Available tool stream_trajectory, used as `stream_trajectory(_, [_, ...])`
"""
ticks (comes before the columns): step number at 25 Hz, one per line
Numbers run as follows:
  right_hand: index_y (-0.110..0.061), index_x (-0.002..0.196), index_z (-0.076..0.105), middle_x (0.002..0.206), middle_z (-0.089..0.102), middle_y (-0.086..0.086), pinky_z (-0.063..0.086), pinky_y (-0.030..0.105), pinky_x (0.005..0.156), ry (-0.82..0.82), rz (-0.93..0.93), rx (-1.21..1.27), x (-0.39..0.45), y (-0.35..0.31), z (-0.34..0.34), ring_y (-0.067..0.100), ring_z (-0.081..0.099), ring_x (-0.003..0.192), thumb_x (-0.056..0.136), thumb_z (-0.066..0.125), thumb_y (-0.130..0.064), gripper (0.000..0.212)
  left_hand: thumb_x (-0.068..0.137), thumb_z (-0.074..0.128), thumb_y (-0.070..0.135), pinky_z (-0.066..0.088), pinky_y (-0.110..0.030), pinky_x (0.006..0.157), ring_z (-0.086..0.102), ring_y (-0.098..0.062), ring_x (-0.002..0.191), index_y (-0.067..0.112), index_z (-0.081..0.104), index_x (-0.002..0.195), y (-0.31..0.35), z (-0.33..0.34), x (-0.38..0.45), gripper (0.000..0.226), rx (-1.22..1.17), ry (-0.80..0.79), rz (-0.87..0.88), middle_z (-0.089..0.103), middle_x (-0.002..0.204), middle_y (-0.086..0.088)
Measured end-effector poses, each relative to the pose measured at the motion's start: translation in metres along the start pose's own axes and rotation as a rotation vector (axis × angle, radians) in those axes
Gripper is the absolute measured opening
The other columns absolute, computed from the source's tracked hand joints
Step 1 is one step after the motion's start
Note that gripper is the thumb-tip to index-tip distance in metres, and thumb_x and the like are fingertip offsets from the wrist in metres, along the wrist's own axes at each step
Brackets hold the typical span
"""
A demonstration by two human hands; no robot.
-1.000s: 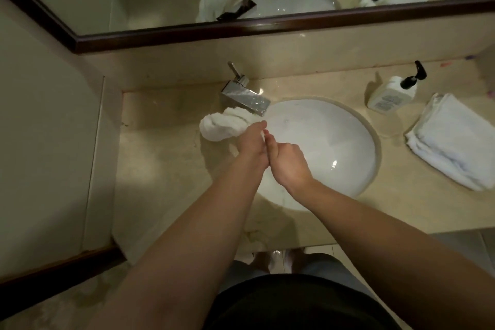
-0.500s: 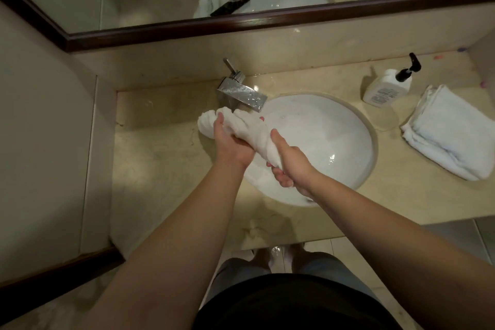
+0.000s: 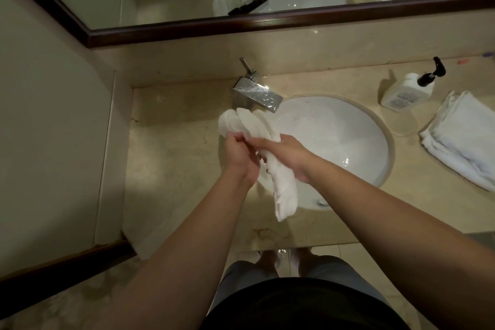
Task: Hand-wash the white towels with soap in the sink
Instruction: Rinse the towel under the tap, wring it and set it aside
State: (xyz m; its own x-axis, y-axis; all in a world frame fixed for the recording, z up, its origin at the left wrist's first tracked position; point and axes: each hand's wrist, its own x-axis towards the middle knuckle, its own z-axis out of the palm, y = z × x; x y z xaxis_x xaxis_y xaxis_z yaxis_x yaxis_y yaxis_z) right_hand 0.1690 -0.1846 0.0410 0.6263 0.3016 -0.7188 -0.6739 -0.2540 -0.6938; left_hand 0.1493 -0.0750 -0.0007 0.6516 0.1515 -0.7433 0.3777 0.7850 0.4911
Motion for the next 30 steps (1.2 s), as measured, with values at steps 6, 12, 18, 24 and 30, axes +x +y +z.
stream_trajectory(6, [-0.011, 0.098, 0.064, 0.055, 0.054, 0.002, 0.041, 0.022, 0.040, -0.371, 0.151, 0.286, -0.009, -0.031, -0.002, 0.012, 0.048, 0.042, 0.086, 0.061, -0.043, 0.034, 0.089, 0.055, 0.052, 0.056, -0.027, 0.057, 0.070, -0.020, 0.065, 0.005, 0.074, 0.089, 0.011, 0.009, -0.020, 0.051, -0.104, -0.162, 0.023, 0.071, 0.078, -0.009])
stream_trajectory(12, [-0.008, 0.086, 0.062, 0.053, 0.046, 0.002, 0.038, 0.020, 0.039, -0.596, 0.235, 0.325, -0.024, -0.037, -0.034, 0.013, 0.043, 0.039, 0.077, 0.053, -0.050, 0.043, 0.078, 0.049, 0.072, 0.054, -0.043, 0.089, 0.068, -0.030, 0.088, 0.000, 0.074, 0.093, 0.022, 0.039, -0.039, 0.078, -0.032, -0.339, -0.016, 0.067, 0.091, -0.015])
stream_trajectory(18, [0.001, 0.117, 0.061, 0.098, 0.065, 0.019, 0.053, 0.038, 0.082, -0.498, 0.054, 0.224, -0.044, -0.049, -0.077, 0.031, 0.064, 0.089, 0.078, 0.059, -0.030, 0.050, 0.085, 0.069, 0.035, 0.059, -0.037, 0.073, 0.071, -0.027, 0.082, 0.006, 0.066, 0.100, 0.037, 0.087, -0.052, 0.033, 0.173, -0.254, 0.028, 0.071, 0.090, -0.011])
stream_trajectory(24, [-0.011, 0.100, 0.069, 0.064, 0.062, 0.000, 0.046, 0.025, 0.049, -0.085, -0.065, -0.028, -0.073, -0.052, -0.086, 0.015, 0.054, 0.054, 0.081, 0.073, -0.050, 0.044, 0.093, 0.041, 0.069, 0.052, -0.042, 0.101, 0.066, -0.028, 0.111, 0.011, 0.058, 0.128, 0.027, 0.119, -0.056, 0.070, 0.471, -0.124, 0.123, 0.068, 0.121, -0.013])
stream_trajectory(30, [-0.002, 0.099, 0.066, 0.064, 0.060, 0.008, 0.043, 0.023, 0.044, -0.071, -0.077, 0.247, -0.075, -0.068, -0.097, 0.015, 0.049, 0.044, 0.086, 0.068, -0.040, 0.041, 0.095, 0.046, 0.063, 0.052, -0.035, 0.075, 0.063, -0.023, 0.083, 0.011, 0.072, 0.105, -0.019, 0.106, -0.054, 0.059, 0.229, -0.214, 0.009, 0.066, 0.097, -0.011])
